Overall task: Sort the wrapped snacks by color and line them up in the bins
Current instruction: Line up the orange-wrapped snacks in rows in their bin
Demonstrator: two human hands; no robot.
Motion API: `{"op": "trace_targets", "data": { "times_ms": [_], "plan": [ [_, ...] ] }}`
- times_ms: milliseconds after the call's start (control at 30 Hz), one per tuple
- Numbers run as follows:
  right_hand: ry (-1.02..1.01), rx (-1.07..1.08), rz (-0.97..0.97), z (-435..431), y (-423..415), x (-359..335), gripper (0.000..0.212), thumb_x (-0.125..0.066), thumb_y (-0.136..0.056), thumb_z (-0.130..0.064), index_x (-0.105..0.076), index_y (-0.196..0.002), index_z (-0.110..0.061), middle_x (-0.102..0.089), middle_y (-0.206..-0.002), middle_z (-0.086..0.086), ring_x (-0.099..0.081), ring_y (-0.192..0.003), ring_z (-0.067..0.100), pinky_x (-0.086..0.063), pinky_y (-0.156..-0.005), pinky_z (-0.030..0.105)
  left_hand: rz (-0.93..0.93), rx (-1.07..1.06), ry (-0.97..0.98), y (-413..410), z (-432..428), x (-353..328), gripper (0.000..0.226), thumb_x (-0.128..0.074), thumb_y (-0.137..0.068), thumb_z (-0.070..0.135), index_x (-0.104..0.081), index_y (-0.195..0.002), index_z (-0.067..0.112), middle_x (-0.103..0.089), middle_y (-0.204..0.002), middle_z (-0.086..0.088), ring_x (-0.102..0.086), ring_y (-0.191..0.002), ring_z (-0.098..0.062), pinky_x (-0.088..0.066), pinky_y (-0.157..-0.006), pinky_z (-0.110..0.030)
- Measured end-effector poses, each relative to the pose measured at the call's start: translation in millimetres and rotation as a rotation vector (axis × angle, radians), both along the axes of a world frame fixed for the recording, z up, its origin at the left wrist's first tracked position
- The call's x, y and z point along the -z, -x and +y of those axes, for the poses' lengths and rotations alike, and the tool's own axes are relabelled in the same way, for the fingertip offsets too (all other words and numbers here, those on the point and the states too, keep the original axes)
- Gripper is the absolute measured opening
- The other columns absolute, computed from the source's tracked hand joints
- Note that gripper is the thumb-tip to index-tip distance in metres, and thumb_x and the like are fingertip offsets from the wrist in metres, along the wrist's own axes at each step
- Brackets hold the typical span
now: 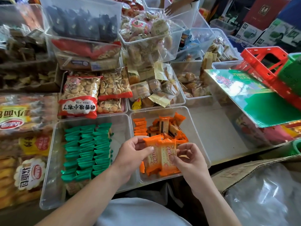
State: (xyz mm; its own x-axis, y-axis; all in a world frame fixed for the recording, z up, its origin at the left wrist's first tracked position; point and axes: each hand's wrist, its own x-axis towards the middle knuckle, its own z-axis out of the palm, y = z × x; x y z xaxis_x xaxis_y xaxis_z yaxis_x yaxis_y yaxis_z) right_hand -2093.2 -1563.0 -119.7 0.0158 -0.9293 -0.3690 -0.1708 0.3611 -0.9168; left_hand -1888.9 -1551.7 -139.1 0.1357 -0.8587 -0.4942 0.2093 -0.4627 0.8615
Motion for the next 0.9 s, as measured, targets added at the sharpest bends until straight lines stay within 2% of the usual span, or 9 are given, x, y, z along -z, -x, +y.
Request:
{"op": "trace_targets", "data": {
  "times_ms": [100, 167, 300, 433, 533, 600, 667, 767, 900],
  "plan": [
    [-0.036, 0.054, -0.014, -3.5, 4.2, -3.8, 0.036, -0.087, -0.082, -0.008, -0.067, -0.109, -0.021, -0.074, -0.097, 0.007, -0.074, -0.090, 0.022, -0.065, -0.074, 0.036, -0.032, -0.026, 0.023, -3.0, -2.0, -1.6, 0.028, -0.077, -0.093, 0.009, -0.071, -0.118, 0.020, -0.080, -0.106, -0.003, -0.076, -0.104, -0.026, -0.062, -0.091, -0.050],
    [-0.066, 0.047, -0.016, -6.1, 6.5, -6.2, 0.029, -0.086, -0.082, -0.014, -0.074, -0.107, -0.021, -0.078, -0.095, 0.001, -0.076, -0.090, 0.019, -0.063, -0.072, 0.032, -0.003, -0.035, 0.065, -6.9, -2.3, -6.5, 0.027, -0.077, -0.092, 0.008, -0.071, -0.117, 0.017, -0.080, -0.107, -0.005, -0.076, -0.104, -0.026, -0.063, -0.086, -0.044],
    [-0.116, -0.017, -0.029, -12.7, 5.2, -12.7, 0.008, -0.085, -0.083, -0.025, -0.084, -0.091, -0.022, -0.080, -0.092, 0.002, -0.078, -0.090, 0.022, -0.065, -0.077, 0.042, 0.097, 0.197, 0.144, -12.2, -2.6, -17.4, 0.034, -0.085, -0.082, 0.013, -0.074, -0.114, 0.010, -0.080, -0.108, -0.010, -0.076, -0.103, -0.025, -0.060, -0.081, -0.032],
    [-0.160, -0.129, -0.112, -22.4, 6.8, -21.1, 0.022, -0.069, -0.097, -0.030, -0.078, -0.113, -0.017, -0.079, -0.107, 0.007, -0.077, -0.101, 0.027, -0.062, -0.089, 0.055, -0.060, 0.244, 0.164, -2.7, -4.8, -14.7, 0.026, -0.086, -0.085, 0.019, -0.078, -0.110, 0.020, -0.079, -0.105, -0.004, -0.075, -0.103, -0.022, -0.062, -0.089, -0.039],
    [-0.228, -0.225, -0.271, -27.3, 13.5, -23.3, 0.031, -0.064, -0.101, -0.006, -0.068, -0.130, -0.017, -0.072, -0.125, 0.011, -0.072, -0.114, 0.033, -0.058, -0.093, 0.061, -0.049, 0.231, 0.164, 2.1, -6.3, -10.8, 0.023, -0.084, -0.088, 0.020, -0.078, -0.110, 0.024, -0.079, -0.107, -0.005, -0.074, -0.106, -0.025, -0.062, -0.093, -0.044],
    [-0.222, -0.270, -0.262, -27.9, 16.1, -23.0, 0.045, -0.064, -0.096, 0.008, -0.064, -0.134, -0.018, -0.072, -0.126, 0.011, -0.072, -0.114, 0.035, -0.059, -0.093, 0.060, -0.056, 0.224, 0.156, 3.8, -7.1, -8.2, 0.023, -0.082, -0.090, 0.020, -0.078, -0.112, 0.026, -0.078, -0.109, -0.005, -0.073, -0.107, -0.027, -0.062, -0.093, -0.044],
    [-0.190, -0.228, -0.216, -28.6, 16.5, -21.8, 0.044, -0.066, -0.095, 0.008, -0.063, -0.131, -0.017, -0.075, -0.118, 0.013, -0.074, -0.109, 0.035, -0.060, -0.091, 0.059, -0.055, 0.213, 0.142, 5.3, -7.9, -6.7, 0.024, -0.081, -0.091, 0.017, -0.079, -0.113, 0.026, -0.078, -0.109, -0.007, -0.073, -0.107, -0.028, -0.062, -0.093, -0.044],
    [-0.145, -0.122, -0.160, -32.4, 19.3, -17.1, 0.032, -0.076, -0.091, -0.005, -0.066, -0.122, -0.010, -0.078, -0.107, 0.014, -0.076, -0.101, 0.034, -0.062, -0.087, 0.054, -0.051, 0.169, 0.115, 4.3, -10.6, -4.8, 0.027, -0.085, -0.087, 0.014, -0.079, -0.112, 0.023, -0.078, -0.106, -0.006, -0.074, -0.105, -0.028, -0.063, -0.089, -0.040],
    [-0.131, -0.091, -0.076, -40.6, 22.2, -18.6, 0.022, -0.076, -0.091, -0.021, -0.076, -0.112, -0.012, -0.080, -0.099, 0.008, -0.077, -0.089, 0.023, -0.059, -0.072, 0.037, -0.076, 0.171, 0.102, 2.8, -13.4, -4.5, 0.025, -0.085, -0.085, 0.011, -0.079, -0.109, 0.018, -0.080, -0.102, -0.003, -0.075, -0.100, -0.023, -0.062, -0.082, -0.030]
  ]
}}
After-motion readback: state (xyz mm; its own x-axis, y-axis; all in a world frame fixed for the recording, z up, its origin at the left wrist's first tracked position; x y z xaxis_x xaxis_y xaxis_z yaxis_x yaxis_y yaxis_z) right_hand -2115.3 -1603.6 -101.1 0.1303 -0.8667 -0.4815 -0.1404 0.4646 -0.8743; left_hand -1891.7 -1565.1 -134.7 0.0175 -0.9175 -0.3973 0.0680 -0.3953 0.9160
